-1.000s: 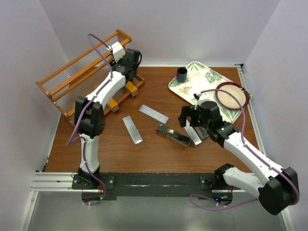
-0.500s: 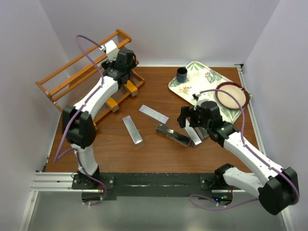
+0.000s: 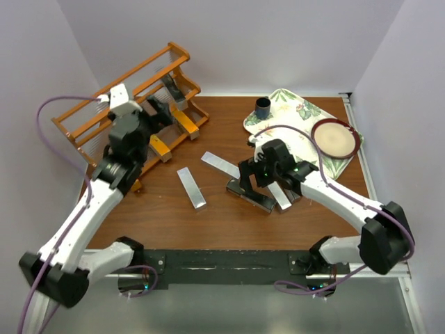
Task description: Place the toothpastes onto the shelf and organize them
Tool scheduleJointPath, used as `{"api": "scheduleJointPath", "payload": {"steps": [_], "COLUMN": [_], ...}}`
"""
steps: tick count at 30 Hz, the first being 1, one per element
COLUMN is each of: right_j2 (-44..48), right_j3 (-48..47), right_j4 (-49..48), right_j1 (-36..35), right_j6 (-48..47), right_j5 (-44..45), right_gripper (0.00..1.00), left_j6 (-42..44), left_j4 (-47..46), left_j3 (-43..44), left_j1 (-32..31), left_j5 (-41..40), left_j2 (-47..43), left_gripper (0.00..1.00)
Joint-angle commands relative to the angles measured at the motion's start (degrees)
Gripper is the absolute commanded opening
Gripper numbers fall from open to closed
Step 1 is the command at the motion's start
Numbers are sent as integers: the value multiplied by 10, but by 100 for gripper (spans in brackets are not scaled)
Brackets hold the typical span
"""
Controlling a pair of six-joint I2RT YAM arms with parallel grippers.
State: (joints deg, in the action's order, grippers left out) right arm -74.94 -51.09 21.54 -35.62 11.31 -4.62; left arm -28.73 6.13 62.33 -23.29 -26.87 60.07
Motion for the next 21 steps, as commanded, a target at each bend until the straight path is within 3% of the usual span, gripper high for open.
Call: {"api": "scheduleJointPath", "payload": {"steps": [1,5,11,21], "right_j2": [-47,-104,-210,-325], "right_j3": [-67,-112,-184,-285], "right_j4": [58,111,181,215], "right_j1": [-25,-40,-86,-125], "right_j6": [-46,-76,-145,-169], "right_j5": [14,20,39,125], "right_gripper": [98,98,98,98], "left_j6": [108,165,227,235], "left_j4": [-31,-17,8,-3], "left_j3": [-88,-162,-254,-287], "left_j1": [0,0,0,0], "left_j5": [82,157,181,209], "left_j2": [-99,-171,-245,-267], "left_gripper": [99,99,100,100]}}
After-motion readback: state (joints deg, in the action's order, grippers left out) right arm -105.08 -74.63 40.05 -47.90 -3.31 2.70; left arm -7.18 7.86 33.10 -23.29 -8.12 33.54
